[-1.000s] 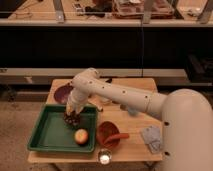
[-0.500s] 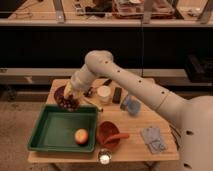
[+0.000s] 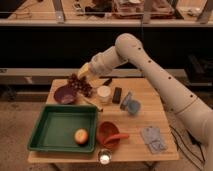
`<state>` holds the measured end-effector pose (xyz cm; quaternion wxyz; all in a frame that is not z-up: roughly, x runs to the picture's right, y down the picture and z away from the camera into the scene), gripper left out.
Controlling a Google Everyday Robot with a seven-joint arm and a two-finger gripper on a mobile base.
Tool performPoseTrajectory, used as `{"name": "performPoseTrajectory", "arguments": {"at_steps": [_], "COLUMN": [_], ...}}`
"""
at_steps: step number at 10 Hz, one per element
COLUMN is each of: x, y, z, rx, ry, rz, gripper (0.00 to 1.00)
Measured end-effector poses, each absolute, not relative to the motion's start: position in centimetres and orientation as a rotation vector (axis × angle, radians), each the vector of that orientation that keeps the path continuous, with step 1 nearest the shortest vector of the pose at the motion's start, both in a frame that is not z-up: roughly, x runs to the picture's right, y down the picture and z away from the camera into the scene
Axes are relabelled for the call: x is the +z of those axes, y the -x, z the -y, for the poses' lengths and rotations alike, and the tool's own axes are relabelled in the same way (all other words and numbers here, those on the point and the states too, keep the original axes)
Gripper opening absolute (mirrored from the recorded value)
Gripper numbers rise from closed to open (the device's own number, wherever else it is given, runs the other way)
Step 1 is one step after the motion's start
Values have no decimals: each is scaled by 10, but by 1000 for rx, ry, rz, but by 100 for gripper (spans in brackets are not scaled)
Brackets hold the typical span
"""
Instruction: Place grapes in paper cup
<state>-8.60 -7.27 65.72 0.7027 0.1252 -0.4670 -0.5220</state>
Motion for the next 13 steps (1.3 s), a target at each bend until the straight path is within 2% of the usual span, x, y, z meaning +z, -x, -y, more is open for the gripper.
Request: {"name": "performPoseTrajectory", "arguments": {"at_steps": [4,8,13], "x": [686,718,723], "y": [7,-77,-97], "z": [67,43,33], "rx": [-917,-618,-532], "ry": [-306,-336,-359], "rz": [878,612,549], "gripper": [0,0,0]}}
